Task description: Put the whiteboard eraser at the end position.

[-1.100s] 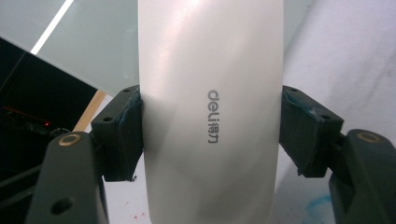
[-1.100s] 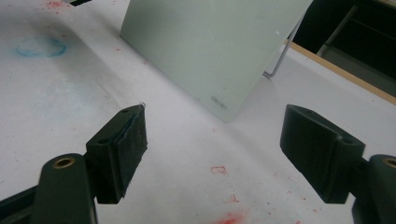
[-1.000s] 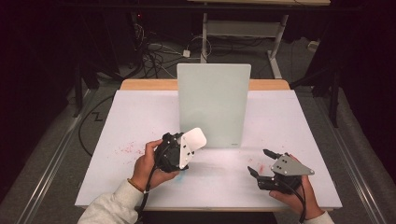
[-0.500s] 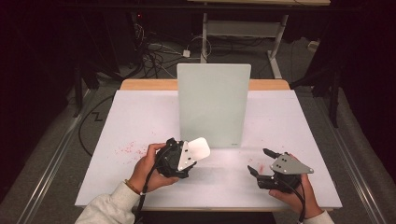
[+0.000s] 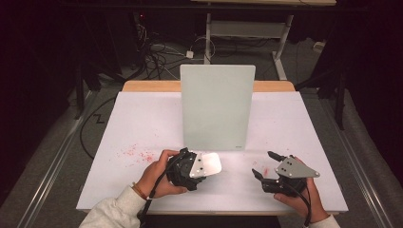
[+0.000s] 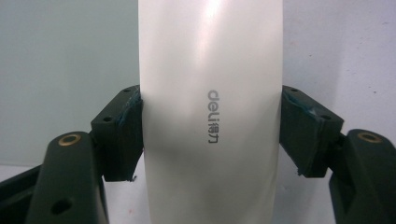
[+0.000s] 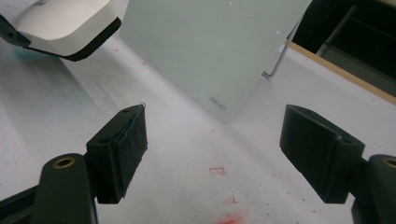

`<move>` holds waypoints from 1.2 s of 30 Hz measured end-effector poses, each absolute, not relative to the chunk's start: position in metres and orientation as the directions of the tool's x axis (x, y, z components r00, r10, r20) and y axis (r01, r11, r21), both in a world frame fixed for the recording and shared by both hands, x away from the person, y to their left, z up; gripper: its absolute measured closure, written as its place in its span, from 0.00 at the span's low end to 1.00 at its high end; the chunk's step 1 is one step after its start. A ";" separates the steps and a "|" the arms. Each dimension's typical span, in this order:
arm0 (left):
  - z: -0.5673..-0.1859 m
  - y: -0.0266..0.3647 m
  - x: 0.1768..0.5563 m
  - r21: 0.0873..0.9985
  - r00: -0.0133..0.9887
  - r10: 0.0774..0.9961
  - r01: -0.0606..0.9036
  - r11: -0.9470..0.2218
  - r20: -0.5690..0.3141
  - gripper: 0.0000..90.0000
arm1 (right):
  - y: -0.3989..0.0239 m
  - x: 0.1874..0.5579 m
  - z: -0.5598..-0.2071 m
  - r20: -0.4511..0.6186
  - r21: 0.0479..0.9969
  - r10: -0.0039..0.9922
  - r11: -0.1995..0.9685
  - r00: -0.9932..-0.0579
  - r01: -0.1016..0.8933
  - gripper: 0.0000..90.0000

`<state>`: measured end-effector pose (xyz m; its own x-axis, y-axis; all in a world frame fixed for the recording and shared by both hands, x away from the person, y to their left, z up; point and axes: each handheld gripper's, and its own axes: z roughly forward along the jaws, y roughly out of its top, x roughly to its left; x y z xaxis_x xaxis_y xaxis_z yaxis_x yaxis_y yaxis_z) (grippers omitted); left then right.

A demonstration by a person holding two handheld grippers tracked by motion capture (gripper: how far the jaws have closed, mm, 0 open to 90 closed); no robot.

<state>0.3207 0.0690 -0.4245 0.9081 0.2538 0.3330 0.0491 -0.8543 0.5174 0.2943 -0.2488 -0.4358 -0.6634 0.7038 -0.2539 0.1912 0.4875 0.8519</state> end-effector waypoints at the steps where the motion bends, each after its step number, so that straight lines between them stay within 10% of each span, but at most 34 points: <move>1: -0.425 0.068 0.321 0.516 0.915 0.247 0.051 -0.855 0.319 0.32 | -0.249 0.295 -0.437 -0.250 0.853 0.705 0.485 -0.663 0.194 0.26; 19: -0.447 0.030 0.329 0.464 0.965 0.123 0.000 -0.886 0.234 0.32 | -0.248 0.292 -0.439 -0.253 0.844 0.696 0.499 -0.672 0.199 0.27; 36: -0.416 0.075 0.323 0.697 0.840 0.375 -0.005 -0.717 0.392 0.22 | -0.248 0.288 -0.434 -0.247 0.856 0.701 0.481 -0.669 0.188 0.27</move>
<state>0.3228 0.0748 -0.4157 0.8398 0.3753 0.3923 -0.0048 -0.7174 0.6967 0.2880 -0.2476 -0.4343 -0.6694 0.7008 -0.2467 0.1884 0.4813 0.8560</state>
